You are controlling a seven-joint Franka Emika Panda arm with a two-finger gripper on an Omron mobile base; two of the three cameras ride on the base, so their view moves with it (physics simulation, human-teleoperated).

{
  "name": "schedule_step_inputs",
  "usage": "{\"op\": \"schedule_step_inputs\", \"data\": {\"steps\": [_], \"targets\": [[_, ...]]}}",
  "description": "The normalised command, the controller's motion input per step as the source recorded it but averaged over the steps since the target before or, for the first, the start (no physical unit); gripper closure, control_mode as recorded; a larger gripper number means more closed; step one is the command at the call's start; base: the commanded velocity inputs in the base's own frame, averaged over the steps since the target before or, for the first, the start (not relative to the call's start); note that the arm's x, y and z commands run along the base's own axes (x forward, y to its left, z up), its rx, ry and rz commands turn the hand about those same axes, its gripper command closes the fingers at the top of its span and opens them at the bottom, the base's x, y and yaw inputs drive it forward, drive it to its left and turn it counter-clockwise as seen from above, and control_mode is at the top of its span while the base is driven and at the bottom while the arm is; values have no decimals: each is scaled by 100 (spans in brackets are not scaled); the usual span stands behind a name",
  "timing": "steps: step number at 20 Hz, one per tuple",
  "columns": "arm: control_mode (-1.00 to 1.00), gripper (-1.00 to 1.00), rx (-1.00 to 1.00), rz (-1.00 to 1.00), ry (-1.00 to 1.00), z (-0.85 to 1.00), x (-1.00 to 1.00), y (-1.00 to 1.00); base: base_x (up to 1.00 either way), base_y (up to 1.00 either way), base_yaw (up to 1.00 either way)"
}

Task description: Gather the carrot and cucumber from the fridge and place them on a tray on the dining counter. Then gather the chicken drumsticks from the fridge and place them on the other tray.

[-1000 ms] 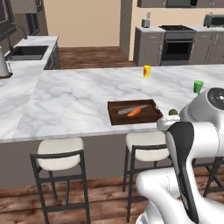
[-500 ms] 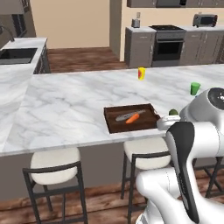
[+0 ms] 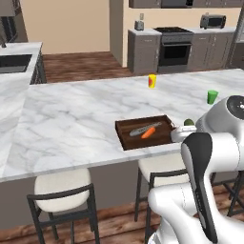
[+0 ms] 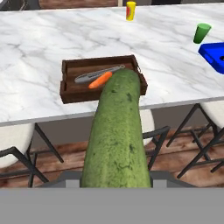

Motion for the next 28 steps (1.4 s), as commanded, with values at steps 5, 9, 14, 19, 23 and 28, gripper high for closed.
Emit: {"op": "schedule_step_inputs", "data": {"steps": [5, 9, 14, 19, 23, 28], "targets": [[100, 100, 0, 0, 0, 0, 0, 0, 28, 33, -15], [100, 100, 0, 0, 0, 0, 0, 0, 25, 28, -14], [-100, 100, -1, -5, 0, 3, 12, 10, 14, 15, -8], [-100, 100, 0, -1, 0, 6, 40, 4, 0, 0, 0], [-100, 100, 4, 0, -1, 13, 31, -5, 0, 0, 0], [-100, 100, 9, 0, 0, 0, 35, -19, 0, 0, 0]]}}
